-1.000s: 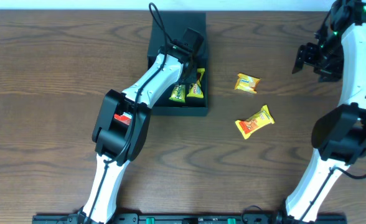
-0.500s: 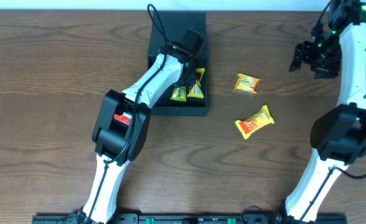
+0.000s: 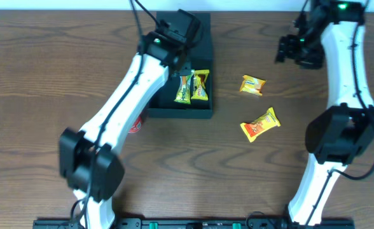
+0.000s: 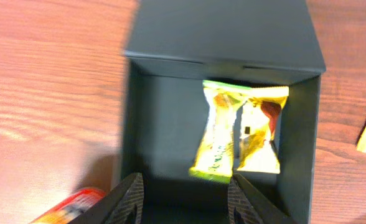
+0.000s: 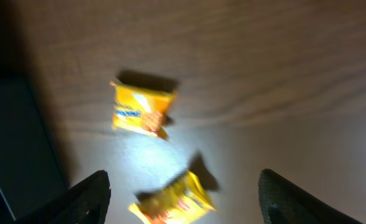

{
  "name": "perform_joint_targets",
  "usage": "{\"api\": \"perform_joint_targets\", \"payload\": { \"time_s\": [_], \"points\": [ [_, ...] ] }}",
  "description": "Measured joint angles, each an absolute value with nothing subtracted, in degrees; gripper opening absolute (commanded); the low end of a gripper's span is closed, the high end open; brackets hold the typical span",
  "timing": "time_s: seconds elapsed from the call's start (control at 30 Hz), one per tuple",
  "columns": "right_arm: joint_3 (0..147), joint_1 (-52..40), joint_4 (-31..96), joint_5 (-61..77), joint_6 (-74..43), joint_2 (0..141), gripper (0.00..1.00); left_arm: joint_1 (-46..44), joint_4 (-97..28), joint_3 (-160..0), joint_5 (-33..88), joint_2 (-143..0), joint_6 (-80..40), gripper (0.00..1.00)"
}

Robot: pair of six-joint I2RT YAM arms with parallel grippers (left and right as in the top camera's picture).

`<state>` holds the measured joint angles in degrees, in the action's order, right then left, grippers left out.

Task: Pack container
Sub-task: 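Retract the left arm and grasp a Julie's Lemond packet with right gripper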

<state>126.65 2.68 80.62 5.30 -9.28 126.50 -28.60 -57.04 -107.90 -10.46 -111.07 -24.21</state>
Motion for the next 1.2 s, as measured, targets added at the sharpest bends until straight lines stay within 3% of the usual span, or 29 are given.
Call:
{"api": "perform_joint_targets", "payload": {
  "time_s": [0.1,0.33,0.7,0.83,0.9,0.97,1.2],
  "points": [
    [122.7,-1.2,76.1,3.5,-14.2,126.5,0.77,-28.3,-61.1,-107.9,-14.3,-106.6,-24.3,0.56],
    [114.4,-8.9,66.1,1.2,-19.3,126.5,0.77,-20.9,-73.3,-107.9,-20.4,-104.1,-29.1,0.56],
    [106.2,-9.2,59.0,-6.1,-26.3,126.5,0.73,-1.8,-68.4,-107.9,-14.8,-104.1,-22.8,0.62],
    [103.6,-9.2,57.1,-7.1,-28.4,126.5,0.72,3.4,-66.8,-107.9,-9.1,-104.1,-20.3,0.75],
    [102.8,-9.2,56.6,-7.6,-29.0,126.5,0.72,5.4,-67.0,-107.9,-6.9,-104.1,-19.2,0.92],
    [102.1,-9.2,55.7,-8.1,-29.7,126.5,0.72,7.2,-67.3,-107.9,-4.6,-104.1,-18.6,0.97],
    [99.8,-9.2,52.1,-9.1,-31.4,126.5,0.75,8.6,-68.8,-107.9,1.6,-104.1,-16.0,0.98]
  ]
}}
